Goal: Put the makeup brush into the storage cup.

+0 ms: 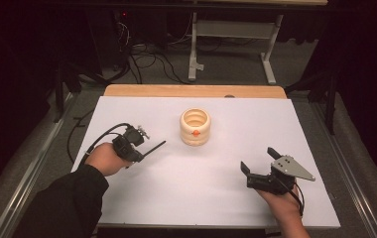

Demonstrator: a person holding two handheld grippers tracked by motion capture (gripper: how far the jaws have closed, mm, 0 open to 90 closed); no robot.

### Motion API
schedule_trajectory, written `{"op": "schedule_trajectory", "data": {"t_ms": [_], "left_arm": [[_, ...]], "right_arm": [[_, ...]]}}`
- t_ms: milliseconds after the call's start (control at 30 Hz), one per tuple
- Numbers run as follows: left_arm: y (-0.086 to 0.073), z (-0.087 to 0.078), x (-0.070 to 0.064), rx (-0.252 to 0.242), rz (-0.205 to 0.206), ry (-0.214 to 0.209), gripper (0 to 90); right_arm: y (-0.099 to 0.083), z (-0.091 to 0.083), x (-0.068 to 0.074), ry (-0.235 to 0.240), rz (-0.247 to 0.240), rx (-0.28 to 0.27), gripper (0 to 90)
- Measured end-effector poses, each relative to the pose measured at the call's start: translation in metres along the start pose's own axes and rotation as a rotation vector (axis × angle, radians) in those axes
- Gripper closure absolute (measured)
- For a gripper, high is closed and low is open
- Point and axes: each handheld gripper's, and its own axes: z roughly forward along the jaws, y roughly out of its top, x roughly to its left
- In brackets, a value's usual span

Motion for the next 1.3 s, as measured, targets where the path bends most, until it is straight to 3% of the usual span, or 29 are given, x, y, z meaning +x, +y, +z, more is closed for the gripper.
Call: {"op": "schedule_trajectory", "data": {"t_ms": [267, 600, 1300], "left_arm": [[0.017, 0.001, -0.020, -0.022, 0.035, -0.021, 82.9], [0.034, 0.000, -0.033, -0.024, 0.071, -0.033, 82.9], [0.059, 0.003, -0.077, -0.033, 0.224, -0.106, 82.9]], "right_arm": [[0.000, 0.000, 0.000, -0.002, 0.000, 0.000, 1.2], [0.001, 0.000, -0.001, 0.000, -0.001, -0.004, 1.2], [0.003, 0.000, -0.006, -0.012, -0.003, -0.004, 1.2]]}}
